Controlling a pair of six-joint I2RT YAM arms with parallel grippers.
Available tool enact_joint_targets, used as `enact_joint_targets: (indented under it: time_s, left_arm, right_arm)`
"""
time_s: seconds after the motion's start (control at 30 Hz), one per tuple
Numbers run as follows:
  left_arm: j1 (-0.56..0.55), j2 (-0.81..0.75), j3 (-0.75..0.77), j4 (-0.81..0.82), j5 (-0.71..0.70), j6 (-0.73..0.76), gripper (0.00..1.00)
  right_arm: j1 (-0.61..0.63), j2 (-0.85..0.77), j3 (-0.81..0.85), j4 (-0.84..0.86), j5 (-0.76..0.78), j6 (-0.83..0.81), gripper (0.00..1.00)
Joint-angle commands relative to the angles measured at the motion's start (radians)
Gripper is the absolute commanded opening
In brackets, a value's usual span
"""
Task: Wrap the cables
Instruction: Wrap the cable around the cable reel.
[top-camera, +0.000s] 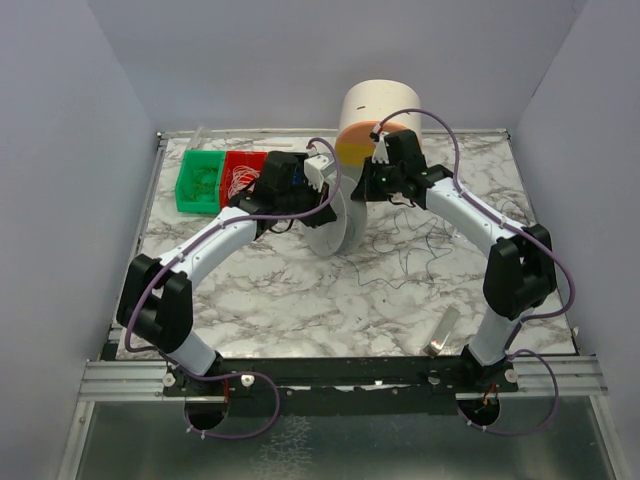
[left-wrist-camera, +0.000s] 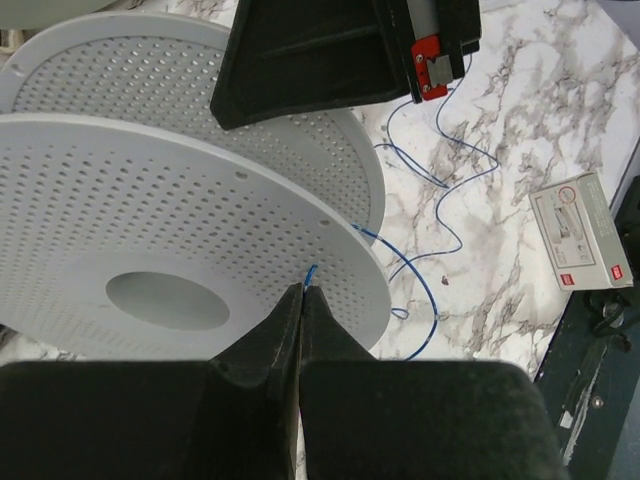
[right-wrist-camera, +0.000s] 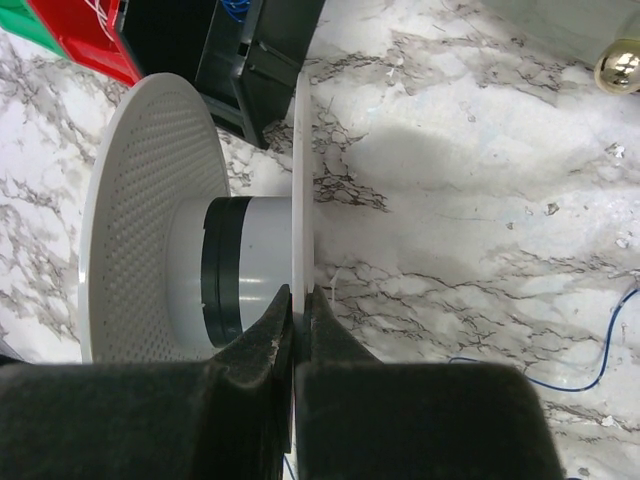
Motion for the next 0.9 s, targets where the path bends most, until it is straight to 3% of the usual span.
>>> enact_joint_targets:
  time_s: [0.0,0.57,0.87]
  left_arm:
    - [-0.004,-0.074,-0.004,-0.039,-0.083,0.037,0.0]
    - [-0.01,-0.087,-0.048,-0.037,-0.07,0.053,0.0]
    - [-0.055,-0.066,-0.056,-0.036,-0.114,0.054,0.0]
  right_arm:
    - [-0.013,-0.057,0.001,0.034,0.022,-0.003,0.0]
    - [-0.02,-0.054,0.03,0.018,0.041,-0.007,0.0]
    - [-0.034,-0.039,0.035,0.038,-0.091,0.037,0.0]
